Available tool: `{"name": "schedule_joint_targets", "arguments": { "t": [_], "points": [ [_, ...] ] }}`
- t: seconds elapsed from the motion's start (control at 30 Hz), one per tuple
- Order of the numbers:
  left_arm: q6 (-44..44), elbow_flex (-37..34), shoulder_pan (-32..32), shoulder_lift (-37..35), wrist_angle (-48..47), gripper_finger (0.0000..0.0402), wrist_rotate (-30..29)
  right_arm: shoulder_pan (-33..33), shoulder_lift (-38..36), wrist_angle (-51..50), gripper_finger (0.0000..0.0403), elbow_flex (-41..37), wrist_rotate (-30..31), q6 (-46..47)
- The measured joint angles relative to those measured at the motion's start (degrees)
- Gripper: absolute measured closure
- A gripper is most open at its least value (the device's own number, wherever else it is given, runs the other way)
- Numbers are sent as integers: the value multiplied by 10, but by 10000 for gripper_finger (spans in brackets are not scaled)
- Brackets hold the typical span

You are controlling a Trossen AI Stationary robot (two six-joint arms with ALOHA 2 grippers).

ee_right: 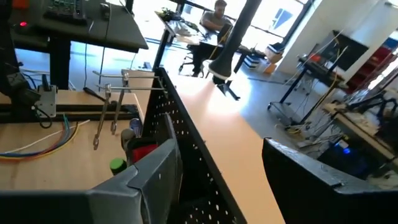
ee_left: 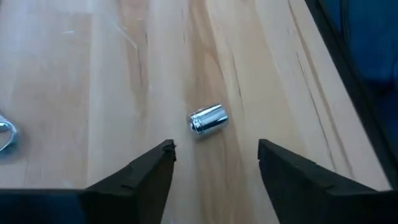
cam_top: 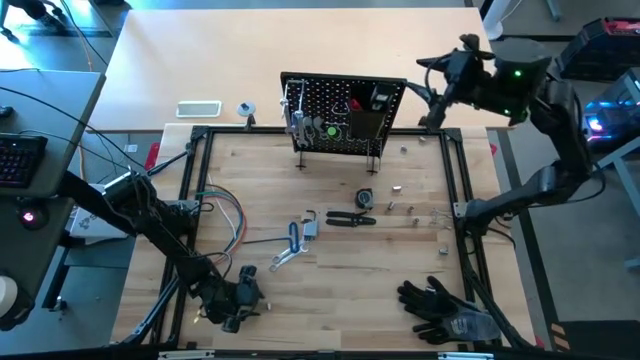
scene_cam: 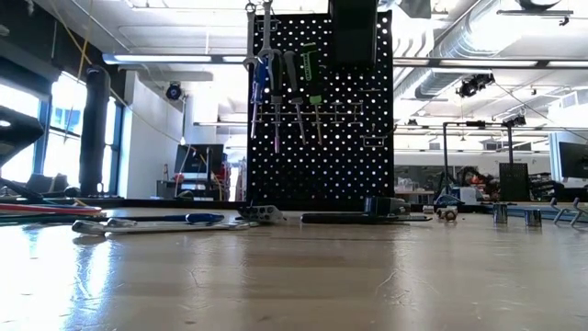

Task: Hang tools onto peg board
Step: Put the socket into the black bin on the peg board

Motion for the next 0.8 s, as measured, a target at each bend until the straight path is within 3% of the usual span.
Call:
{"name": "schedule_joint_targets", "arguments": {
  "t": [0.53, 0.7, 0.8],
  "points": [
    [-41, 0, 30, 56, 99, 169, -9, 201, -8, -47, 176, 0, 214, -92],
    [-51, 0, 34, 56, 101, 169, -10, 252, -8, -55, 176, 0, 231, -74],
    [-60, 0, 34, 56, 101, 169, -11, 280, -8, -69, 176, 0, 205, -44]
  ]
}}
